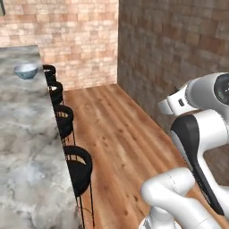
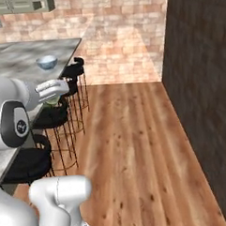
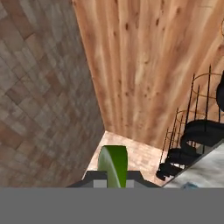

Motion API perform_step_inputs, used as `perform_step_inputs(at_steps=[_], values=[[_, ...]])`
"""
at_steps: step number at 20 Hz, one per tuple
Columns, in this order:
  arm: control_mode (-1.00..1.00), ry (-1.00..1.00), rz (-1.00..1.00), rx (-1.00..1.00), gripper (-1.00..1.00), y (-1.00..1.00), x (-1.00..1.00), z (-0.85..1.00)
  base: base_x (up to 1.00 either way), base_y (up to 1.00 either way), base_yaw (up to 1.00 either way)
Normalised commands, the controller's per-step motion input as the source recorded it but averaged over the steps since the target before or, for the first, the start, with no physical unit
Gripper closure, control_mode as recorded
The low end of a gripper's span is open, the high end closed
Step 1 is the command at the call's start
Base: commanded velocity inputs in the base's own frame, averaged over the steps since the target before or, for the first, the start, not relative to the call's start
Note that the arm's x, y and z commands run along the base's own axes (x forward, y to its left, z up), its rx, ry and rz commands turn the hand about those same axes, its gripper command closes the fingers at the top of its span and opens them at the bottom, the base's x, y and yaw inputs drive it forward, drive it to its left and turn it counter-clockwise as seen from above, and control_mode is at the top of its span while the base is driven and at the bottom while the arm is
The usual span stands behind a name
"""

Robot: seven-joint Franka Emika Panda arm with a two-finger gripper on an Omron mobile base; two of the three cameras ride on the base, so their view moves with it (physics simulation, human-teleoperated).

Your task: There is a bowl on the dining counter. Grab a lemon wedge from the fridge and place it in the bowl. Then get the liquor bottle and glass cup from the cabinet and place them next to the bowl.

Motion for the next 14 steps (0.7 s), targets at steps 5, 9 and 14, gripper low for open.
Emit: perform_step_inputs(at_steps=[5,9,14], values=[[1.00,0.00,0.00,0.00,1.00,0.00,0.00,0.00,1.00,-0.43,0.29],[1.00,0.00,0.00,0.00,1.00,0.00,0.00,0.00,1.00,-0.61,0.21],[1.00,0.00,0.00,0.00,1.00,0.00,0.00,0.00,1.00,-0.59,0.19]])
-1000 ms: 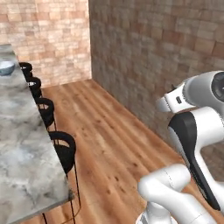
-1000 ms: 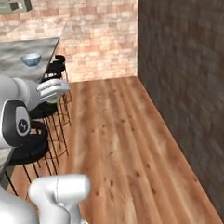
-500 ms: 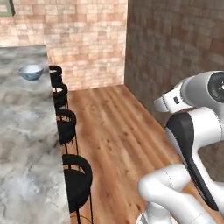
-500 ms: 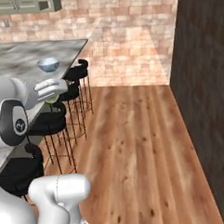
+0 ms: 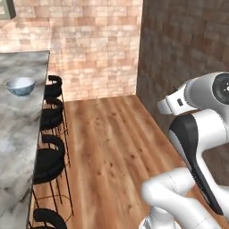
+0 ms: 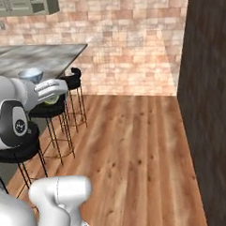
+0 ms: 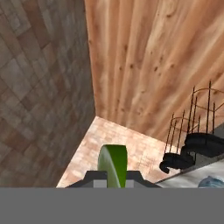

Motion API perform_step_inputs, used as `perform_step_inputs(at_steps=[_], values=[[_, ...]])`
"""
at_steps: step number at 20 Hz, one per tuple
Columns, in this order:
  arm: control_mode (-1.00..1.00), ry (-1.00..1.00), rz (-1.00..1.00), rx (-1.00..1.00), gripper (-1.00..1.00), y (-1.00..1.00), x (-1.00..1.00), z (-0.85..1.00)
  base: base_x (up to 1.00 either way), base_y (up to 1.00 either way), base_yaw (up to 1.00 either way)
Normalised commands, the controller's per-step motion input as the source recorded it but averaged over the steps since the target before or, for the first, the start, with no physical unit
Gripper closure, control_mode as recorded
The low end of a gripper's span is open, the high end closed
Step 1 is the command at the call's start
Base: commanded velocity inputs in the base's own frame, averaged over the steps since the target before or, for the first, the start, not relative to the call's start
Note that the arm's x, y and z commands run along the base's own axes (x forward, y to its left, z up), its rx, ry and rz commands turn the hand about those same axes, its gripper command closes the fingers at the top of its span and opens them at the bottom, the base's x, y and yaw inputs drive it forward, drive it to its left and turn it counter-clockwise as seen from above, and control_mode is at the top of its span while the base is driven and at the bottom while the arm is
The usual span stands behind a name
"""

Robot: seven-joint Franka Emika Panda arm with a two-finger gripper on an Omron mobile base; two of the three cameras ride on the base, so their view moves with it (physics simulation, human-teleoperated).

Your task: There is a bowl on the dining counter. Grab a lemon wedge from the fridge and place it in the bowl. Then get the liquor bottle and glass cup from the cabinet and place them next to the bowl.

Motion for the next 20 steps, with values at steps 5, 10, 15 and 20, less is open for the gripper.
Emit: perform_step_inputs(at_steps=[5,10,15,20], values=[[1.00,0.00,0.00,0.00,1.00,0.00,0.00,0.00,1.00,-0.61,0.24],[1.00,0.00,0.00,0.00,1.00,0.00,0.00,0.00,0.97,-0.72,0.34],[1.00,0.00,0.00,0.00,1.00,0.00,0.00,0.00,0.84,-0.58,0.42],[1.00,0.00,0.00,0.00,1.00,0.00,0.00,0.00,0.74,-0.43,0.50]])
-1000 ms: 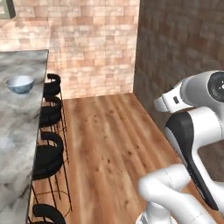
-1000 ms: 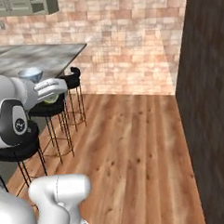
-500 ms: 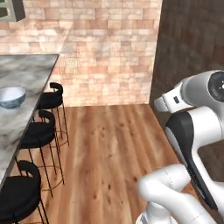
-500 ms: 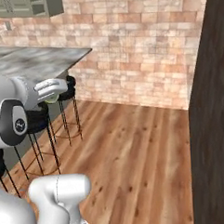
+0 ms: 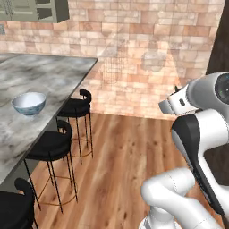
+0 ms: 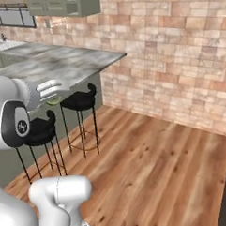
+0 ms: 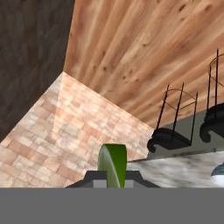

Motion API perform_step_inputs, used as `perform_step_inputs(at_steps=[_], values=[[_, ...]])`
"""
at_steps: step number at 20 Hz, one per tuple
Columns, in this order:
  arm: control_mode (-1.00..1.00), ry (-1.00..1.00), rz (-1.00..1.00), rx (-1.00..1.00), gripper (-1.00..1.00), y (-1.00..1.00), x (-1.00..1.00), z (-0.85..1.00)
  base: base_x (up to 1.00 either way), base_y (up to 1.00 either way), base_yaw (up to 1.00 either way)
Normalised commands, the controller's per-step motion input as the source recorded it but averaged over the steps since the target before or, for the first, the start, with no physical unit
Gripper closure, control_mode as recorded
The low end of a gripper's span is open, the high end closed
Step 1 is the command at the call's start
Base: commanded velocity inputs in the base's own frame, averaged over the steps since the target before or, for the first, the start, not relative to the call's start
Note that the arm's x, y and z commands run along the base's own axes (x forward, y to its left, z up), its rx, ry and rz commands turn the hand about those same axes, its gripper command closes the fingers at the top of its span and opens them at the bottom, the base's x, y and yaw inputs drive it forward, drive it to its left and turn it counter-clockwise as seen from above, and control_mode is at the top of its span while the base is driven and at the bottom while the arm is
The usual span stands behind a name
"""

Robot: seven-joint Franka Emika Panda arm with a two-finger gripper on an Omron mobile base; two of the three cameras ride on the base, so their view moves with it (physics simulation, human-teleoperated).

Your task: There is a bowl on the dining counter. Grab a lemon wedge from the fridge and place it in the bowl. Then get the liquor bottle and glass cup from the cabinet and place them next to the bowl.

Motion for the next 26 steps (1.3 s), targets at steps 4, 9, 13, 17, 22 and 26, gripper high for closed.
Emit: perform_step_inputs(at_steps=[4,9,13,17,22,26], values=[[1.00,0.00,0.00,0.00,1.00,0.00,0.00,0.00,0.64,-0.39,0.55],[1.00,0.00,0.00,0.00,1.00,0.00,0.00,0.00,0.63,-0.44,0.54],[1.00,0.00,0.00,0.00,1.00,0.00,0.00,0.00,0.50,-0.52,0.55],[1.00,0.00,0.00,0.00,1.00,0.00,0.00,0.00,0.44,-0.47,0.56],[1.00,0.00,0.00,0.00,1.00,0.00,0.00,0.00,0.44,-0.46,0.59],[1.00,0.00,0.00,0.00,1.00,0.00,0.00,0.00,0.58,-0.51,0.52]])
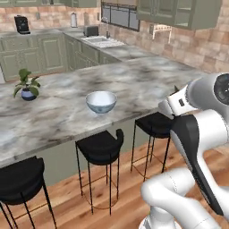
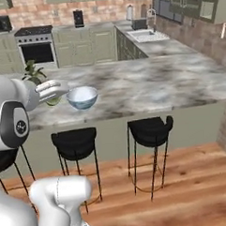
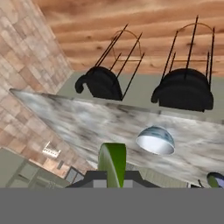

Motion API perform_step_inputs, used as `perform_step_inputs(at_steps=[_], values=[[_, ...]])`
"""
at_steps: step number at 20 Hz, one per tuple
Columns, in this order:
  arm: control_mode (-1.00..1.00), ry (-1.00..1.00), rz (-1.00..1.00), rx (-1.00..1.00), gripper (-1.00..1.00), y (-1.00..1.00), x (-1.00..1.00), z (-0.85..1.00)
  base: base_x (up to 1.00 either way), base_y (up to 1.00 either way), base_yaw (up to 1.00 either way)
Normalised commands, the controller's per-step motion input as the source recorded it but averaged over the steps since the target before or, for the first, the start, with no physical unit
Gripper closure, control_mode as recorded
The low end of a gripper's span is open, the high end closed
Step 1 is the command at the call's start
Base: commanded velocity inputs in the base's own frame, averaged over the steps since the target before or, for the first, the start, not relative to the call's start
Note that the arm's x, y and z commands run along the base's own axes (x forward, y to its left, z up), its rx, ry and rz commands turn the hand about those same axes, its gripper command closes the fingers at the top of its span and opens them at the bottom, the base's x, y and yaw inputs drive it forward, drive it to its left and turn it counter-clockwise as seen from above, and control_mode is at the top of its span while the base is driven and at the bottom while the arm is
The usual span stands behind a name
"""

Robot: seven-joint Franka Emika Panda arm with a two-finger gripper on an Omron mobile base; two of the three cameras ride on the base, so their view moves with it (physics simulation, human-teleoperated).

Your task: There is a bowl on the dining counter. Grab a lemon wedge from the fridge and place it in the bowl. Then get the liquor bottle and glass cup from the cabinet and place them next to the bowl.

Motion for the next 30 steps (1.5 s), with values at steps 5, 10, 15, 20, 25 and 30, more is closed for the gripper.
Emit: perform_step_inputs(at_steps=[5,10,15,20,25,30], values=[[1.00,0.00,0.00,0.00,1.00,0.00,0.00,0.00,0.78,-0.45,0.39],[1.00,0.00,0.00,0.00,1.00,0.00,0.00,0.00,0.67,-0.24,0.28],[1.00,0.00,0.00,0.00,1.00,0.00,0.00,0.00,0.54,-0.29,0.05],[1.00,0.00,0.00,0.00,1.00,0.00,0.00,0.00,0.52,-0.16,0.00],[1.00,0.00,0.00,0.00,1.00,0.00,0.00,0.00,0.50,0.00,0.00],[-1.00,0.15,0.02,0.14,1.00,0.02,0.64,-0.10,0.00,0.00,0.00]])
